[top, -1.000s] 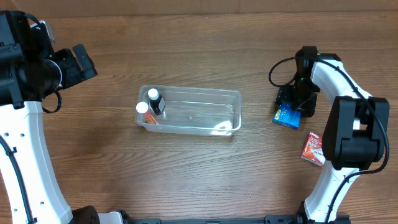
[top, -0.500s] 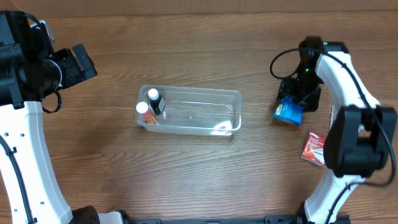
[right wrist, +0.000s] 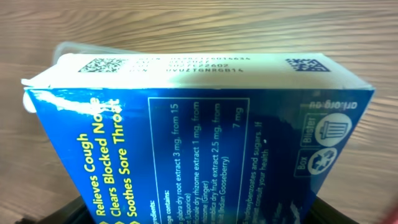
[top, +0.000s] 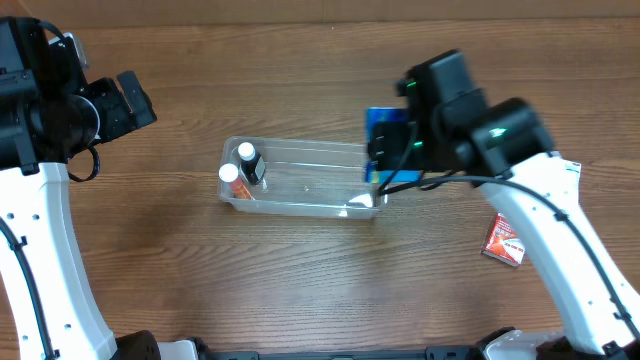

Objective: Pack container
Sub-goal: 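Carry the blue box into the container's right half and lower it, then release the blue box and withdraw the right gripper rightward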

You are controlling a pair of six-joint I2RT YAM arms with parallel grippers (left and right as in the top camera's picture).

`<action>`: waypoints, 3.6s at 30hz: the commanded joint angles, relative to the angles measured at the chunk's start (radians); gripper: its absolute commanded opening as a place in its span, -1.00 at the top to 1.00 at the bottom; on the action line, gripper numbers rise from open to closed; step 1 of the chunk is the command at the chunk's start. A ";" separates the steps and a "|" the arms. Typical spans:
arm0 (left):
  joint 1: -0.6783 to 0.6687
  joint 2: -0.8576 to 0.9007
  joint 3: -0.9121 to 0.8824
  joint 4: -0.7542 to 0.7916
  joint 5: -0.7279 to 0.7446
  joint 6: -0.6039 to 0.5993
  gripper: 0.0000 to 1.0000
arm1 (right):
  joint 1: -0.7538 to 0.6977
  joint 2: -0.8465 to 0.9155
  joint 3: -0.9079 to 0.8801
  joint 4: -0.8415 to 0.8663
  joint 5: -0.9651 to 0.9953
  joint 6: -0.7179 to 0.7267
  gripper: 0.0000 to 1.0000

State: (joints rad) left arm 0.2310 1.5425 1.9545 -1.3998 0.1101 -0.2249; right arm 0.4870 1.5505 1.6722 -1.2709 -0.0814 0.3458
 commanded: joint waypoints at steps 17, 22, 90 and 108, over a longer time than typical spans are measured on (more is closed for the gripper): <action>0.004 0.010 -0.005 -0.006 0.014 0.028 -1.00 | 0.089 0.293 -0.101 0.161 -0.003 0.056 -0.29; 0.004 0.010 -0.005 -0.006 0.014 0.028 -1.00 | 0.089 0.305 -0.101 0.165 -0.002 0.055 -0.29; 0.004 0.010 -0.005 -0.010 0.014 0.028 -1.00 | 0.096 0.201 -0.066 0.053 0.132 0.119 -1.00; 0.004 0.010 -0.005 -0.008 0.014 0.027 -1.00 | 0.212 -0.134 -0.249 -0.152 0.127 0.209 0.60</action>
State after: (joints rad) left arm 0.2310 1.5429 1.9545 -1.4094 0.1135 -0.2249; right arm 0.6788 1.4067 1.5032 -1.4715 0.0593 0.5426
